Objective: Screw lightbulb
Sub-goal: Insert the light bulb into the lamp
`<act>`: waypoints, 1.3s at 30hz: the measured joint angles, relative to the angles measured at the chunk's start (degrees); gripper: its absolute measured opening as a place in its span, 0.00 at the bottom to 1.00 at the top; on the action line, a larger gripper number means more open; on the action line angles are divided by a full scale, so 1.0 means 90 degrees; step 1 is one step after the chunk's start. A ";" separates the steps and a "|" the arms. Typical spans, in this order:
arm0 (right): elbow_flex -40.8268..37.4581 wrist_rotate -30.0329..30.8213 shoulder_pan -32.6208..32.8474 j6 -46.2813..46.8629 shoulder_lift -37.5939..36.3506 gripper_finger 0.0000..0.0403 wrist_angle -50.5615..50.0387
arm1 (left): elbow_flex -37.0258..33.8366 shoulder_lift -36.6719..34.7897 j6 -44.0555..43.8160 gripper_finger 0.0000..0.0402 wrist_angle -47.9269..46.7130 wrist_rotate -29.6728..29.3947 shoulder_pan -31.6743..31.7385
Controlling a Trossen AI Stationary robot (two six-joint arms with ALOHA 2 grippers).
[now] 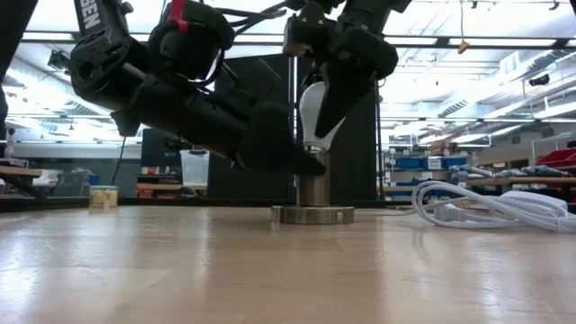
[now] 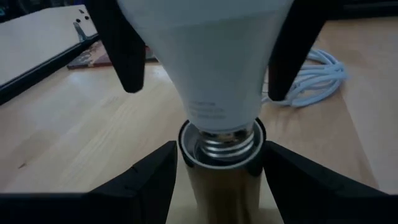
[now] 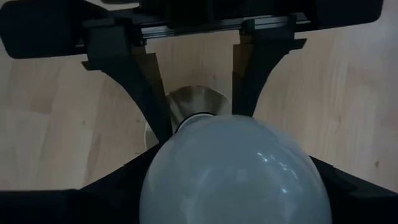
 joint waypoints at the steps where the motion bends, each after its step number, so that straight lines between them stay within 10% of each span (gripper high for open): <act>1: 0.0000 0.0003 0.0000 0.0002 0.0000 0.68 -0.0008 | 0.0000 0.0000 0.0010 0.59 -0.0029 0.0048 0.0011; 39: 0.0000 0.0104 0.0104 -0.0330 -0.0012 0.68 -0.0126 | 0.0245 0.0595 -0.0192 0.46 0.0500 0.0662 0.0243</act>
